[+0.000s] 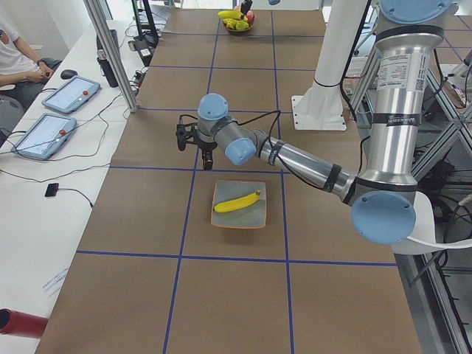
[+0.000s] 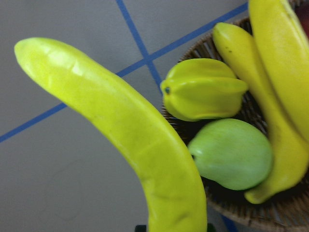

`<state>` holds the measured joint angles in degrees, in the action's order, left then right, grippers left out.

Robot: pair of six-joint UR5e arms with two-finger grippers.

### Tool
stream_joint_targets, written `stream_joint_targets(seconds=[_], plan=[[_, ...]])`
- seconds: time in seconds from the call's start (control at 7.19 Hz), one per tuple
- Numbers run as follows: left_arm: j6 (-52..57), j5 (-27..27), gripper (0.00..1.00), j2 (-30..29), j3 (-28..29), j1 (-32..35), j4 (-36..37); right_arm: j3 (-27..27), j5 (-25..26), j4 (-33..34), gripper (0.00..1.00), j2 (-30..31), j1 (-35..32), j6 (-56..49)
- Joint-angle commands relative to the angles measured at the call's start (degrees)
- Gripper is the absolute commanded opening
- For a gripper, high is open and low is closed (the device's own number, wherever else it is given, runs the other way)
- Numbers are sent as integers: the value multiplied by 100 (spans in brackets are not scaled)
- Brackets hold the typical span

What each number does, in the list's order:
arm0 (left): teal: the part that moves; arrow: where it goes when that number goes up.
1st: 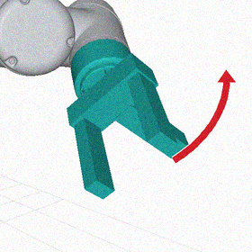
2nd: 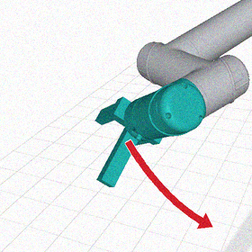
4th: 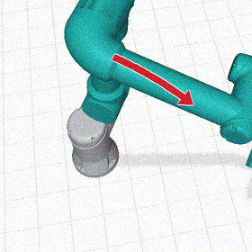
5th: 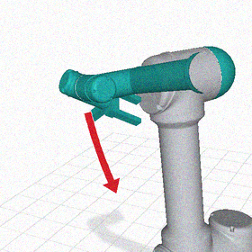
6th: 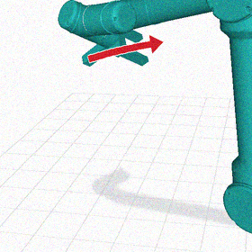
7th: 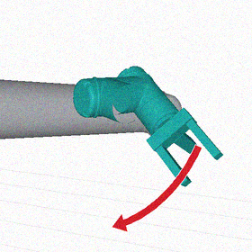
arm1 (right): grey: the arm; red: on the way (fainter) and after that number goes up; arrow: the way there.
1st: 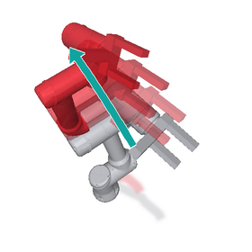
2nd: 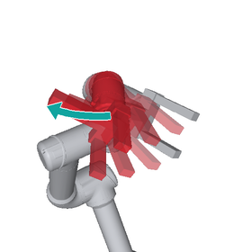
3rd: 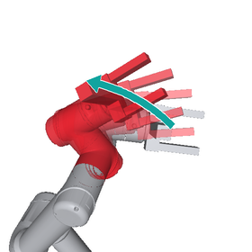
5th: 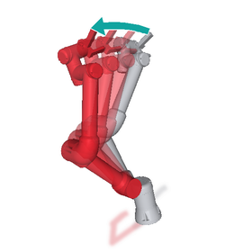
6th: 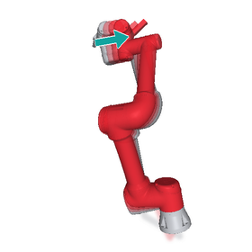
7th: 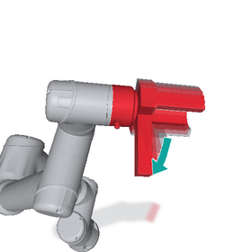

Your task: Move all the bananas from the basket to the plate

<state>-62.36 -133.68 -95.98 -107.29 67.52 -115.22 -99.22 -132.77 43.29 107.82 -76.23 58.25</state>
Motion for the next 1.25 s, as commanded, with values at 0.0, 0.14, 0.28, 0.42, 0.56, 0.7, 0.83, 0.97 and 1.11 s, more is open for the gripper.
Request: stream_joint_targets(seconds=[0.0, 0.14, 0.28, 0.42, 0.56, 0.7, 0.83, 0.97, 1.11], plan=[[-1361, -9, 100, -1103, 296, -316, -10, -544, -500, 1474, 0, -1161, 284, 72], [-1924, 9, 100, -1603, 505, -666, -44, -511, -922, 1880, 0, -1785, 337, 90], [-2251, 26, 100, -2017, 681, -1035, -88, -537, -1187, 2267, 0, -2209, 459, 107], [-2437, 61, 100, -2335, 831, -1274, -97, -476, -1468, 2332, 0, -2665, 765, 403], [-2552, 61, 100, -2721, 1041, -1390, -98, -449, -1549, 2333, 0, -3209, 1168, 1085], [-2562, 70, 100, -2916, 1130, -1425, -141, -432, -1524, 2333, 0, -3641, 1555, 1640], [-2728, 70, 100, -3040, 1279, -1443, -498, -353, -1498, 2324, 0, -4020, 1907, 2081], [-3260, 79, 100, -3145, 1463, -1530, -1085, -265, -1471, 2289, 0, -4267, 2172, 2398], [-3700, 401, 100, -3303, 1561, -1758, -1395, -203, -1462, 2306, 0, -4513, 2322, 2680]])
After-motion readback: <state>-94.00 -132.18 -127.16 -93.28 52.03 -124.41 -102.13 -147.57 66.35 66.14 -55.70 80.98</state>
